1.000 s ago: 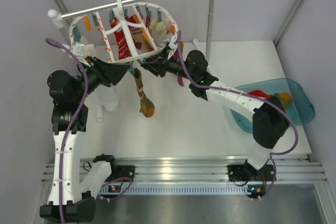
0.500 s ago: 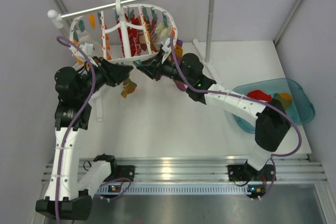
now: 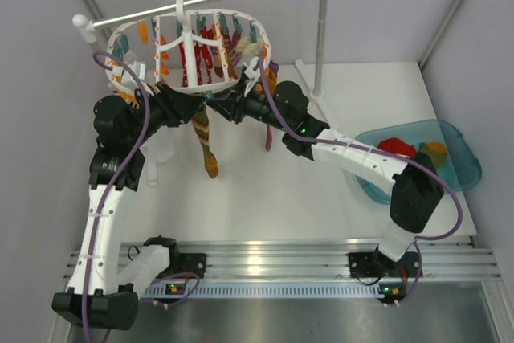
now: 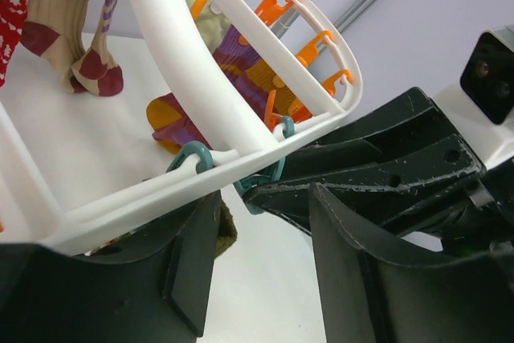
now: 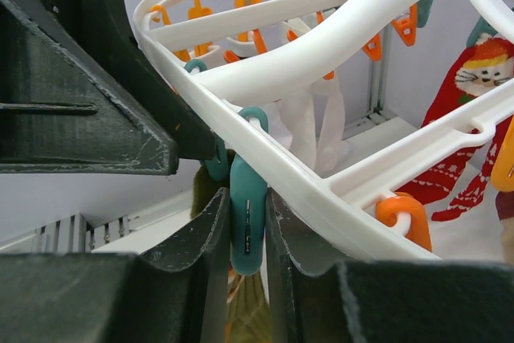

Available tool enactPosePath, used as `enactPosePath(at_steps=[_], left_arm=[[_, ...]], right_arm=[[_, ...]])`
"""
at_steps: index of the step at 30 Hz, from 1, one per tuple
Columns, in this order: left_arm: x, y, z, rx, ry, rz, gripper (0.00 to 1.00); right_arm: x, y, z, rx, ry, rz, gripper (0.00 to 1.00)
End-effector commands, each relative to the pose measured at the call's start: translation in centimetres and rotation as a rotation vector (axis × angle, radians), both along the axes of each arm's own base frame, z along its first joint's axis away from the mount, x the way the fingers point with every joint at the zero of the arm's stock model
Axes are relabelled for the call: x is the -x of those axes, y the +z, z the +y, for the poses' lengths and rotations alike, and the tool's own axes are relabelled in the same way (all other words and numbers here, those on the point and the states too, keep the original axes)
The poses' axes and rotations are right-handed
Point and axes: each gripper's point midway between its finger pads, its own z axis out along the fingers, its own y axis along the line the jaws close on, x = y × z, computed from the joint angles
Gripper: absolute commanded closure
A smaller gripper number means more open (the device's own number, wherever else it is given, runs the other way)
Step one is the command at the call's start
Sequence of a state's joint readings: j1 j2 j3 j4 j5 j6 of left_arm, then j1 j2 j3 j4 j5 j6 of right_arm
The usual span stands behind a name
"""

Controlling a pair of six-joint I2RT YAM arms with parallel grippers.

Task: Clip the socks to the hanger
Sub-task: Open the clamp at the hanger.

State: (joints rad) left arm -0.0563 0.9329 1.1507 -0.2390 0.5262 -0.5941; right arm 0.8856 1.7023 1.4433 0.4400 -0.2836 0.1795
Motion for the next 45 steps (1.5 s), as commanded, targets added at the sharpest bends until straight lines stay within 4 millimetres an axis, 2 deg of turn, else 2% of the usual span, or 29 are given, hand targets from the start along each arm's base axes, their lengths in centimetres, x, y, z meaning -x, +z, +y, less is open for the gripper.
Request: enactPosePath(at_steps=[1,10,18,26,30,36,37,40,42,43,44,45], left_arm=[[-0.6,1.2,0.2,0.034,0.027,-0.031,0.47],[-1.9,0.4,0.0,0.038,0.053,-0.009,0.47],[-2.4,0.4,-0.9,0.051,0.042,-0.022,0.44],[-3.8,-0.6,-0.4,0.081,0.095,0.022,0.45],[-4.1,-1.0,-0.8,0.1,0.082,0.044,0.52],[-4.1,-0.6,-1.0,0.11,0.068,0.046,0.79],[-4.1,-0.7,-1.0,0.108,0.067,0.048,0.86],[-3.9,-0.5,-1.0,0.102,0.065,0.048,0.98],[-3.8,-0.6,-1.0,0.099,0.066,0.049,1.0],[-3.7,-0.7,-1.0,0.095,0.064,0.05,1.0],[-3.7,-0.7,-0.9,0.093,0.067,0.051,1.0],[-3.7,-0.8,-0.9,0.092,0.067,0.053,1.0]], right_arm=[[2.1,4.1,0.6,-0.07,0.042,-0.049,1.0],[2.5,4.4,0.9,-0.083,0.059,-0.036,1.0],[2.7,4.2,1.3,-0.082,0.061,-0.028,1.0],[3.1,4.4,1.4,-0.086,0.065,-0.034,1.0],[3.5,4.4,1.5,-0.085,0.079,-0.036,1.0],[3.8,4.0,1.5,-0.069,0.093,-0.039,1.0],[3.8,3.9,1.5,-0.062,0.09,-0.042,1.0],[3.6,3.3,1.1,-0.043,0.08,-0.033,0.89],[3.6,3.2,0.6,-0.029,0.071,-0.027,0.81],[3.4,2.7,0.3,-0.008,0.066,-0.015,0.72],[3.3,2.6,0.0,0.003,0.061,-0.01,0.68],[3.2,3.0,-0.8,0.008,0.057,-0.016,0.64]])
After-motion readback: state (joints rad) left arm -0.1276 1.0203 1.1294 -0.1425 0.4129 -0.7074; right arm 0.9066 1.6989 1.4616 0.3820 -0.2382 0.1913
